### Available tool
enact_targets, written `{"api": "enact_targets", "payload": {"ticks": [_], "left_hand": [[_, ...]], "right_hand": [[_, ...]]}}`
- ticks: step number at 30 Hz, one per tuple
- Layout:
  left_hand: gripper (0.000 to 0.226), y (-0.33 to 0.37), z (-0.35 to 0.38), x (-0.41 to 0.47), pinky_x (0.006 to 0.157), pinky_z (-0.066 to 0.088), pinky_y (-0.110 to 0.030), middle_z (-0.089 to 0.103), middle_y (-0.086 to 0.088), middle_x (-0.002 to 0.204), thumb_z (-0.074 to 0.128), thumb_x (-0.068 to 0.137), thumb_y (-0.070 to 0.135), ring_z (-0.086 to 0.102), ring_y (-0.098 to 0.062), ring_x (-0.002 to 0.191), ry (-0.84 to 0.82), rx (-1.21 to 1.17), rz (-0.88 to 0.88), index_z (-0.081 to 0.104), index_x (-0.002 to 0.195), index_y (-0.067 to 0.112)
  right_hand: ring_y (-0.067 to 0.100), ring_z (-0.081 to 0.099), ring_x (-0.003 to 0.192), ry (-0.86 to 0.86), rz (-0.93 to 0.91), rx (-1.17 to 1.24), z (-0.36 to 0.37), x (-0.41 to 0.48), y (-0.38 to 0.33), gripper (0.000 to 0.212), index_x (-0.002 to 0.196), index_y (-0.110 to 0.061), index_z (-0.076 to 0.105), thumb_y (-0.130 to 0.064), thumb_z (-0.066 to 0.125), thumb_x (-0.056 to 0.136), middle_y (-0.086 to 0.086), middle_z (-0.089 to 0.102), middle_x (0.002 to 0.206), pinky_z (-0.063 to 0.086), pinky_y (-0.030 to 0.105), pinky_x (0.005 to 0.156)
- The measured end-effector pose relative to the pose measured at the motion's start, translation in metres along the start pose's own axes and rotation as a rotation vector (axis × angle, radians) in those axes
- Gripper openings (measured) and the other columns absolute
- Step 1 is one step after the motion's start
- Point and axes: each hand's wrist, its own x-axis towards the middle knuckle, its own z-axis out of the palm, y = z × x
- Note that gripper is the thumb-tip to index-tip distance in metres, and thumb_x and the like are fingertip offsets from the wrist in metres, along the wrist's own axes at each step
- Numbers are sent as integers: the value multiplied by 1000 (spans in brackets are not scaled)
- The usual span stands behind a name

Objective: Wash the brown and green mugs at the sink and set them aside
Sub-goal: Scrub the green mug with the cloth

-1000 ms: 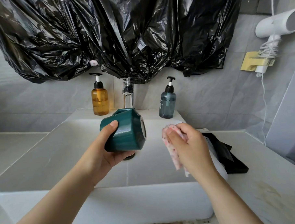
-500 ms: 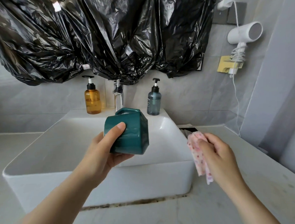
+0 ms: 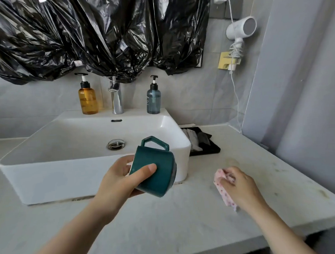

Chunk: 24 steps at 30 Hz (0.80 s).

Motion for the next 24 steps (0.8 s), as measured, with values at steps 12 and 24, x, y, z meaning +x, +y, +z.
{"api": "enact_targets", "payload": {"ticks": [12, 24], "left_hand": [[79, -14, 13, -1, 74, 60, -33, 72, -6, 110, 86, 48, 50, 73, -21, 95, -62, 120, 1, 63, 119, 23], [76, 17, -1, 0, 76, 52, -16, 60, 30, 108, 89, 49, 42, 57, 4, 103, -357, 800, 180, 54, 116, 50]], "right_hand": [[7, 61, 74, -42, -143, 136, -1, -12, -38, 27, 121, -22, 63, -29, 58, 95, -3, 66, 111, 40, 10, 56], [8, 45, 48, -450, -179, 529, -13, -41, -108, 39, 99, -4, 65, -39, 49, 98, -11, 65, 67, 37, 19, 52]]}}
